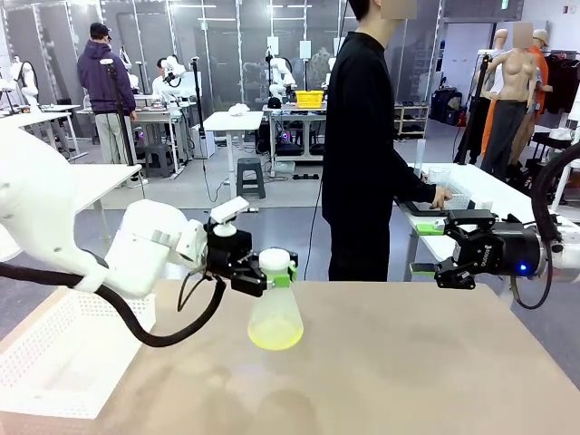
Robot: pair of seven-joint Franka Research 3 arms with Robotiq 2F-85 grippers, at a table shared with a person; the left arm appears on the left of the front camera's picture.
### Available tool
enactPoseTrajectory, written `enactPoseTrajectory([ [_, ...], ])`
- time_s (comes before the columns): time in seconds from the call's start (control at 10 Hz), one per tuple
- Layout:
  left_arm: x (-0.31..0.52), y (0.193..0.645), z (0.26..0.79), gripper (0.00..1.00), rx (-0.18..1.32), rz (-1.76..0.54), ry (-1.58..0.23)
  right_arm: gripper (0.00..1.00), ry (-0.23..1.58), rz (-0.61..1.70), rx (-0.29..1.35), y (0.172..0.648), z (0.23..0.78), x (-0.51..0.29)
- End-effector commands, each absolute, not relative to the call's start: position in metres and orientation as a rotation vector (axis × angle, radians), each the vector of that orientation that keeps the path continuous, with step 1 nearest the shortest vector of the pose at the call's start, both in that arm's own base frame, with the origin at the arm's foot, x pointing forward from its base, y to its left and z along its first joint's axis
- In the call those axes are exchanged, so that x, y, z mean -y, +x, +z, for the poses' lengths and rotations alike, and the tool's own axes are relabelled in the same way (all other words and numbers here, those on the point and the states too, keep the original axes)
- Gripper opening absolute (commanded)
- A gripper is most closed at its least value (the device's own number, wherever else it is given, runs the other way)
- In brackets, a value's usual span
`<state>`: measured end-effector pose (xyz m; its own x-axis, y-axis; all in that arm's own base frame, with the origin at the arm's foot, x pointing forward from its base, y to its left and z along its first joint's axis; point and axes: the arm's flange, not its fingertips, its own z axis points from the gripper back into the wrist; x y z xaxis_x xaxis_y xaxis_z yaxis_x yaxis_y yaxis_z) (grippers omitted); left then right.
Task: Prepare the solutions needed for the experiment.
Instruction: When the human places the Big flask in the center of the table, pick up the Big flask and place it in the left Organizing basket.
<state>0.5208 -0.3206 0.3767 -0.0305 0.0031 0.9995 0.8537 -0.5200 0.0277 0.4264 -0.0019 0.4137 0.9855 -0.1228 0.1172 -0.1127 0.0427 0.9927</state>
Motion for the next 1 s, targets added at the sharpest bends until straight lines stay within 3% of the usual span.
enactPoseTrajectory([
  [0.0,0.298,0.509,0.405,0.01,0.894,-1.640,-1.609,0.82,1.532,-0.005,0.190,0.426,0.415,0.002],
  [0.4,0.196,0.496,0.453,0.01,0.922,-1.663,-1.429,0.82,1.532,-0.005,0.190,0.426,0.415,0.002],
  [0.9,0.017,0.444,0.444,0.01,1.140,-1.506,-1.239,0.82,1.532,-0.005,0.190,0.426,0.415,0.002],
])
